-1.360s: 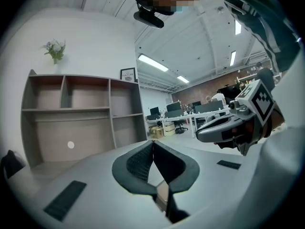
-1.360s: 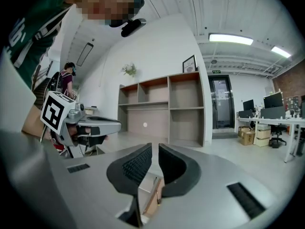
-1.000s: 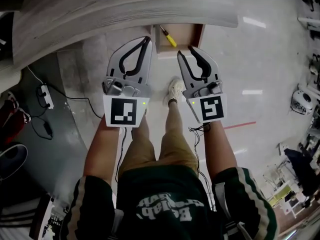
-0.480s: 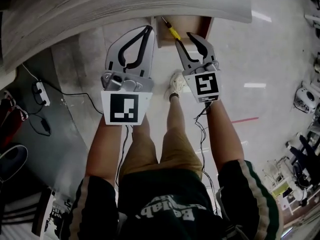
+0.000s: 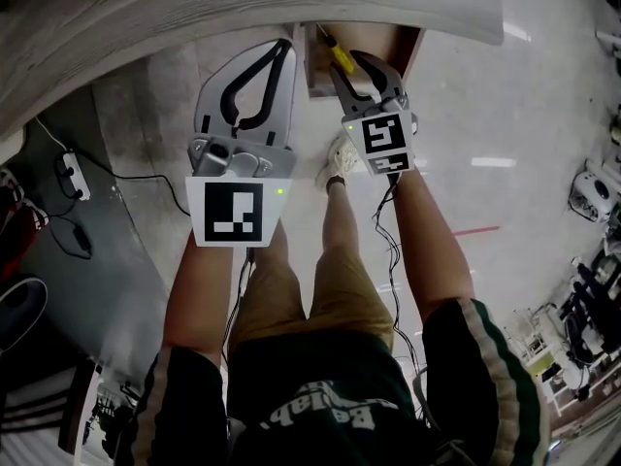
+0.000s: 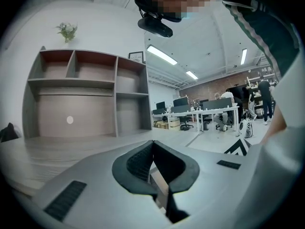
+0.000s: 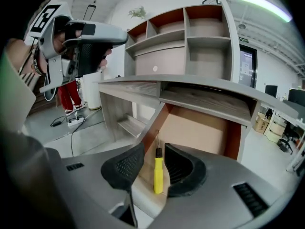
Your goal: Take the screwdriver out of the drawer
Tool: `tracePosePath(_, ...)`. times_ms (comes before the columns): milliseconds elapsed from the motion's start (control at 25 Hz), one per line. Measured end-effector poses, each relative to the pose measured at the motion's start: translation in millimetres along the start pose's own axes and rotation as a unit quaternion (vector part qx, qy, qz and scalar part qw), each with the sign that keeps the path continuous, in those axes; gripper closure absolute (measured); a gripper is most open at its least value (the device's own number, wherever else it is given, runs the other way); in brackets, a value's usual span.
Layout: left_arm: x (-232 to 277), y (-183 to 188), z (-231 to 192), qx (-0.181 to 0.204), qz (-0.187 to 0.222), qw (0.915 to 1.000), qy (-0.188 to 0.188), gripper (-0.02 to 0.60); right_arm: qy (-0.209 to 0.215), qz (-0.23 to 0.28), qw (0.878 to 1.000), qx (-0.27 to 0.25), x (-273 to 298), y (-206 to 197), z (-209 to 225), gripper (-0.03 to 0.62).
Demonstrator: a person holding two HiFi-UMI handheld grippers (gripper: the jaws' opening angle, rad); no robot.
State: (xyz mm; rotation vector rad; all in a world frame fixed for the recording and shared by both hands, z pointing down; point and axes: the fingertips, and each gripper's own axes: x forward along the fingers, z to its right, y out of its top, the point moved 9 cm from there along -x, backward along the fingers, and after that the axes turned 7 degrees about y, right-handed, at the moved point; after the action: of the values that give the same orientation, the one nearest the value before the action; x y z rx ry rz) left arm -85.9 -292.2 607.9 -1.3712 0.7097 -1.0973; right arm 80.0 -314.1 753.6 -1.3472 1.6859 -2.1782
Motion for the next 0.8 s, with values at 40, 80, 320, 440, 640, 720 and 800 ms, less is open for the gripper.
tracePosePath(40, 0.6, 0.5, 0.0, 0.001, 0.001, 1.0, -0.001, 0.563, -0.002, -0.003, 1.0, 0.002, 2.9, -0.4, 0.9, 0.453)
tracePosePath(80, 1.1, 0.5, -0.1, 0.005, -0.001, 1.0, -0.003, 0.563, -0.004, -0.005, 1.0, 0.003, 6.1, -0.8, 1.6, 0.451)
tracePosePath(320, 5.8, -3.6, 2.6, 0.004, -0.006, 1.0, 0.0, 0.563, 0.002, -0.039, 0.999, -0.01, 25.6, -16.3, 8.6, 0.45)
tracePosePath(440, 4.3, -4.1, 2.8, 0.007, -0.006, 1.0, -0.002, 0.563, 0.0, -0.052, 0.999, -0.007, 30.5, -21.8, 9.8, 0.45)
tracePosePath(640, 2.2, -5.8, 0.4, -0.022, 0.001, 0.9997, 0.011, 0.563, -0.001, -0.07, 0.997, -0.013, 40.2, -25.1, 6.4, 0.45)
tracePosePath(720, 0.1, -6.7, -0.5, -0.022, 0.0, 0.9997, 0.01, 0.563, -0.007, -0.083, 0.996, -0.016, 42.2, -26.5, 3.4, 0.451)
tracePosePath(800, -1.2, -7.7, -2.0, -0.014, -0.003, 0.9999, 0.007, 0.563, -0.013, -0.093, 0.995, -0.017, 44.5, -27.3, 1.2, 0.451)
